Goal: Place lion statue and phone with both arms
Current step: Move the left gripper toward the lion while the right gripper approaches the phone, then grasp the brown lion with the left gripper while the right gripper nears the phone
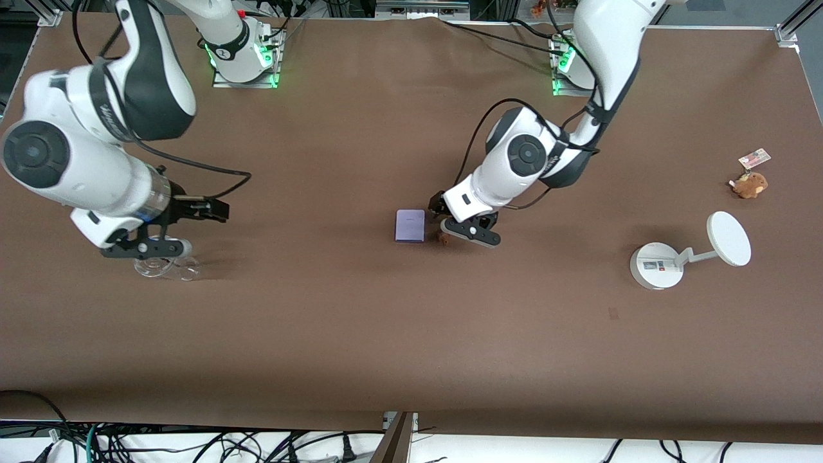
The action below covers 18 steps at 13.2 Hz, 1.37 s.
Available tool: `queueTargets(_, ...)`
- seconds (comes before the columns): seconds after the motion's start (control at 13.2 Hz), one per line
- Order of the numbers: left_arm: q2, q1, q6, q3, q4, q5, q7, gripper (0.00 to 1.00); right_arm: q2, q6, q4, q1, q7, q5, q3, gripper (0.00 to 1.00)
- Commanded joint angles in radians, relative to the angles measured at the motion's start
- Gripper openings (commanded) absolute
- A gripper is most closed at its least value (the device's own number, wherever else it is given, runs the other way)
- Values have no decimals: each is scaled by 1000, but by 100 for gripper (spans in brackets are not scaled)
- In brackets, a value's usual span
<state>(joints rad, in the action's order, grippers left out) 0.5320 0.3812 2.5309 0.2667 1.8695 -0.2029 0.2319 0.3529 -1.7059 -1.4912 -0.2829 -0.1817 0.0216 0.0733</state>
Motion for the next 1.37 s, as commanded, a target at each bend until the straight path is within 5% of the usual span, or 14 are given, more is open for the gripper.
queueTargets(0.0, 23, 50, 43, -17, 7, 11, 47, 100, 38, -27, 12, -45, -96, 11, 2, 100)
queueTargets(0.23, 74, 65, 166, -17, 10, 72, 82, 100, 69, -66, 11, -67, -111, 12, 2, 100)
queueTargets(0.61, 98, 70, 170, -30, 7, 207, 86, 100, 127, -129, 11, -99, -114, 86, 2, 100)
queueTargets(0.68, 105, 68, 181, -30, 4, 274, 86, 72, 139, -139, 11, -117, -116, 86, 2, 100)
queueTargets(0.91, 105, 64, 186, -33, 5, 295, 89, 29, 176, -182, 11, -157, -162, 135, 2, 100)
queueTargets(1.06, 97, 58, 186, -32, 7, 296, 89, 19, 198, -208, 11, -180, -182, 136, 2, 100)
queueTargets(1.29, 27, 38, 120, -32, 22, 298, 83, 18, 234, -244, 11, -206, -182, 156, 2, 100)
